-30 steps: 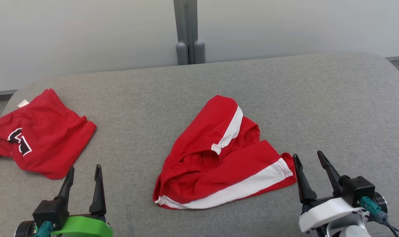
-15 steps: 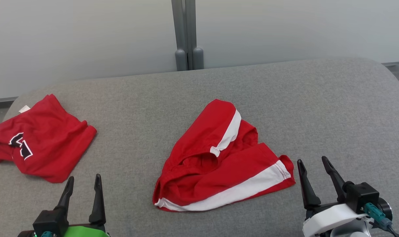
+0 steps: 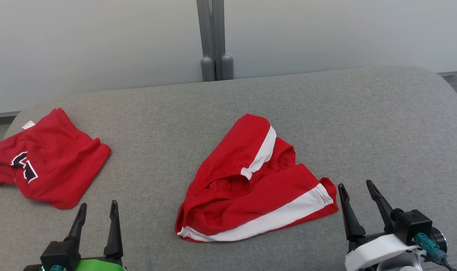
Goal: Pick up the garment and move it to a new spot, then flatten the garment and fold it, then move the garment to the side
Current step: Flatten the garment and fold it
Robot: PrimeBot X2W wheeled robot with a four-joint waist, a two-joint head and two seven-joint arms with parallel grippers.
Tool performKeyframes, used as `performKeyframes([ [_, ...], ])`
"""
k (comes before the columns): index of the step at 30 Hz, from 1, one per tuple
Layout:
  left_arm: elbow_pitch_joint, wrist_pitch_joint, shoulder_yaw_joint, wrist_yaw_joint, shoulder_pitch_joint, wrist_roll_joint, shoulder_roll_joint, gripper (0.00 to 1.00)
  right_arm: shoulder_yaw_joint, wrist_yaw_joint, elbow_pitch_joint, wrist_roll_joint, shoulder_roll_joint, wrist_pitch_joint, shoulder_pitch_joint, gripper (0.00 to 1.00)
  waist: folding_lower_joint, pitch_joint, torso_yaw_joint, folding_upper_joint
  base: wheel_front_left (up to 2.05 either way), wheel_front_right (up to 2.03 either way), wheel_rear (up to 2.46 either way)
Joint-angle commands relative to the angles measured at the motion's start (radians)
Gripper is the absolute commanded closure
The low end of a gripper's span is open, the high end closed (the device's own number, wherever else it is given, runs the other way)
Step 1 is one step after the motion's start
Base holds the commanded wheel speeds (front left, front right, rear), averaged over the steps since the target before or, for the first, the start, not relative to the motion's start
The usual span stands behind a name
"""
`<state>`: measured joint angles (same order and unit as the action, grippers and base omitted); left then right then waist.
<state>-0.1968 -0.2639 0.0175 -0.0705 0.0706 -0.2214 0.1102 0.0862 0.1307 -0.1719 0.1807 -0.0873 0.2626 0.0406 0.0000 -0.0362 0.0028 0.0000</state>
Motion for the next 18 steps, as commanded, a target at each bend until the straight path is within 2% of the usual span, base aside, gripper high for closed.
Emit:
performKeyframes([
  [1,-0.003,-0.001,-0.006,-0.004,0.004,0.015,-0.002,0.00,0.001,0.000,-0.002,-0.005,0.001,0.003,0.012,0.00,0.0000,-0.001,0.000,0.0000,0.00,0.00,0.00],
  [13,-0.016,-0.001,-0.011,-0.025,-0.008,0.031,-0.014,0.00,-0.002,0.000,-0.012,-0.004,0.001,0.003,0.007,0.00,0.0000,0.002,-0.002,0.0000,0.00,0.00,0.00],
  [18,-0.045,-0.001,0.040,-0.042,-0.028,0.056,-0.004,0.00,0.008,0.000,-0.035,-0.015,-0.011,0.003,-0.014,0.00,0.0000,0.008,-0.001,0.0000,0.00,0.00,0.00],
])
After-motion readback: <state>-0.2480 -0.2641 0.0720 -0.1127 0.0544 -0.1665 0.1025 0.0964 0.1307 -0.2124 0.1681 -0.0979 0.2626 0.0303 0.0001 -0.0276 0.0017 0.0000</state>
